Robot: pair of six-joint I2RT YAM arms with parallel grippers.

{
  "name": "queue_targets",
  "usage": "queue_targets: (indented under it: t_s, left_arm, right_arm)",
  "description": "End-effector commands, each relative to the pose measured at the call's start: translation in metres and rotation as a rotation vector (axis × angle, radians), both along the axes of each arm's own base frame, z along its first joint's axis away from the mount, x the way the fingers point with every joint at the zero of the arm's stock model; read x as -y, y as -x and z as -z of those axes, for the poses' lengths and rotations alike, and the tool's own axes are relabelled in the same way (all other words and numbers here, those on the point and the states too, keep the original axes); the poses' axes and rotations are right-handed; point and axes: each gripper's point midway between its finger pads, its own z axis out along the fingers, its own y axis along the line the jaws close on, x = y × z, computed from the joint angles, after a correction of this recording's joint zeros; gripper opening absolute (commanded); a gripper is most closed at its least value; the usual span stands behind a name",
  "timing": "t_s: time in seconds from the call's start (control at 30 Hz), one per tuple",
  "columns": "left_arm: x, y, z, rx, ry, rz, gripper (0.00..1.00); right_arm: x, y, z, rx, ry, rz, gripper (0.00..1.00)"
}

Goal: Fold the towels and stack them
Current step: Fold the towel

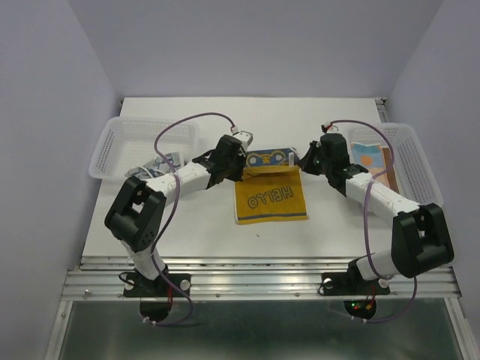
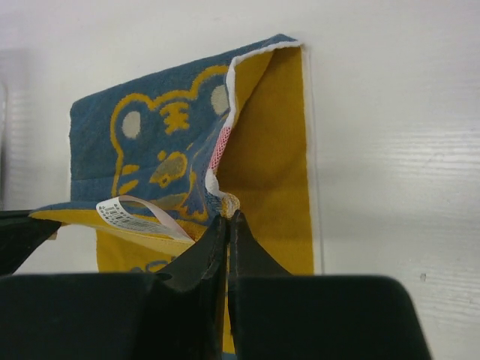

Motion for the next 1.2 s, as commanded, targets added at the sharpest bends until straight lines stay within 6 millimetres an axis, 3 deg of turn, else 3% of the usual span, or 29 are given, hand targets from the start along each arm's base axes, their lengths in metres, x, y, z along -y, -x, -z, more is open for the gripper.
queue_targets:
  t_s: [0.0,0.03,0.33,0.73,1.17]
  left_arm:
    - [0.003,0.005,-0.032,0.087,0.073,-0.063,0.00]
    - [-0.001,0.011,-0.025,0.072,0.066,-0.070,0.00]
    - [-0.001,0.038,-0.023,0.046,0.105,-0.073,0.00]
    - [0.000,0.074,-0.029,0.027,0.140,-0.064,0.00]
    - [-0.002,0.109,-0.004,-0.077,0.133,-0.063,0.00]
  right_arm:
    - [0.000,0.030,0.004,-0.036,-0.019,0.005,0.01]
    - [0.001,0.035,0.006,-0.045,-0.018,0.008,0.01]
    - [-0.007,0.077,0.026,-0.120,-0.046,-0.026,0.01]
    - [0.002,0.102,0.029,-0.170,-0.034,-0.009,0.01]
    - [0.000,0.123,0.040,-0.220,-0.051,-0.041,0.01]
